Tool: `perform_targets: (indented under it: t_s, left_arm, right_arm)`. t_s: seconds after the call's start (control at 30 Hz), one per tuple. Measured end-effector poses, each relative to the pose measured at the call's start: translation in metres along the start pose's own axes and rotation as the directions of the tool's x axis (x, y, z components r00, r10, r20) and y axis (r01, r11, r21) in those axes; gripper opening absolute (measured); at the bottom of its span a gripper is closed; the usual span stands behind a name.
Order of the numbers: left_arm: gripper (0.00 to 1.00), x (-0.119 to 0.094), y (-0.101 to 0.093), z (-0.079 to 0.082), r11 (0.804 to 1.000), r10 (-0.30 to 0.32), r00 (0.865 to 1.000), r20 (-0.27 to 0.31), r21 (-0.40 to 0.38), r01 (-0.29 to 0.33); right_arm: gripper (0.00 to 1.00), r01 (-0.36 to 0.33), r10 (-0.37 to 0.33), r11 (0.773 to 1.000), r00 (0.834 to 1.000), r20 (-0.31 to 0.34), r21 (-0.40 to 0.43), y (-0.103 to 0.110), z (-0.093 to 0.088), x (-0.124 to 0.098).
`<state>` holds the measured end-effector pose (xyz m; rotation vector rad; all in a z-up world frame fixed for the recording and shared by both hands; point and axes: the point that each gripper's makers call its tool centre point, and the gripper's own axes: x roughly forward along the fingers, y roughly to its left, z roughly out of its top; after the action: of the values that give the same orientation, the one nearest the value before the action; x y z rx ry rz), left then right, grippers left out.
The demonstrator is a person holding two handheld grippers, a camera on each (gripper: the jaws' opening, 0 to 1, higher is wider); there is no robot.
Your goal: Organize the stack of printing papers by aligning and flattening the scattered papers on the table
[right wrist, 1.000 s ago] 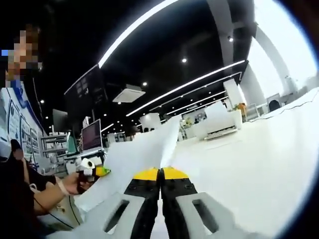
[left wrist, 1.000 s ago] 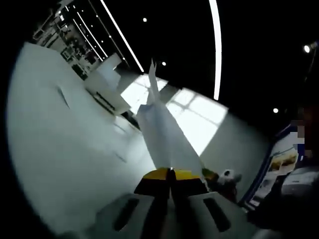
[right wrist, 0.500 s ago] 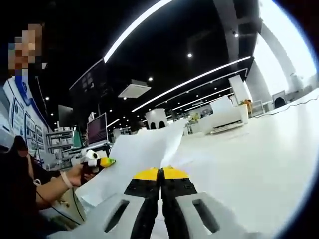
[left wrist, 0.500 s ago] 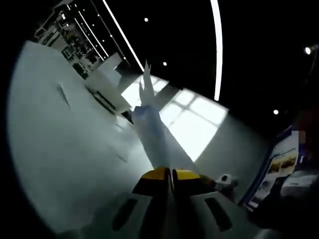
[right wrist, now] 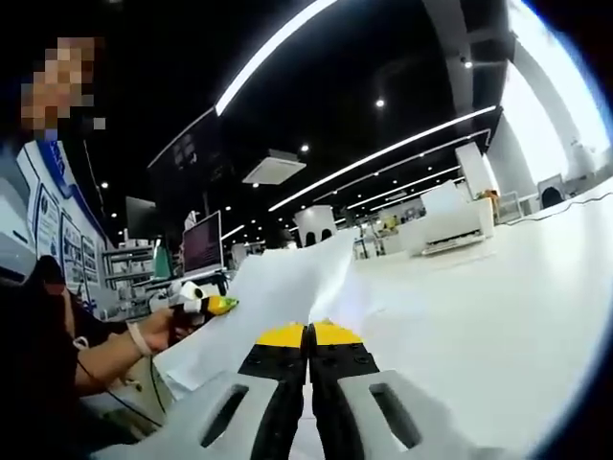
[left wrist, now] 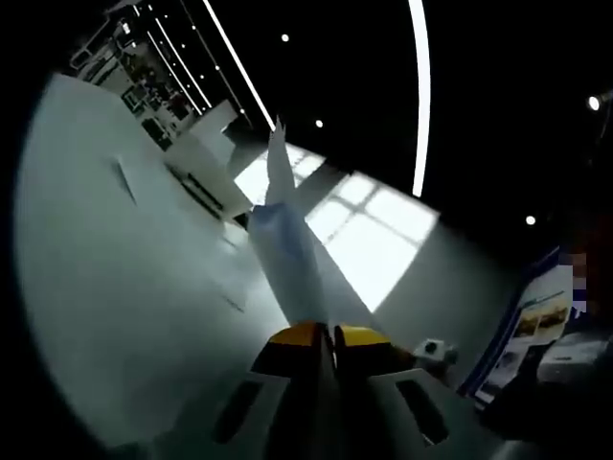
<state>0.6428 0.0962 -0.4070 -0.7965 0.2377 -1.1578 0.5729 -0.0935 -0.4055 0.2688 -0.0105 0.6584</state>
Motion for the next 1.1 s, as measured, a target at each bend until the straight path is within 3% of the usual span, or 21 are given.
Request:
perform_targets:
  t_s: [1.1]
  left_arm:
    - [0.14,0.000,-0.001,0.000,1.000,-0.005,1.000,0.001,-0.010,0.005]
  right_arm:
    - [0.00,-0.090,0.090,0.996,0.996,0.008,0.003,0.024,0.000,0.002]
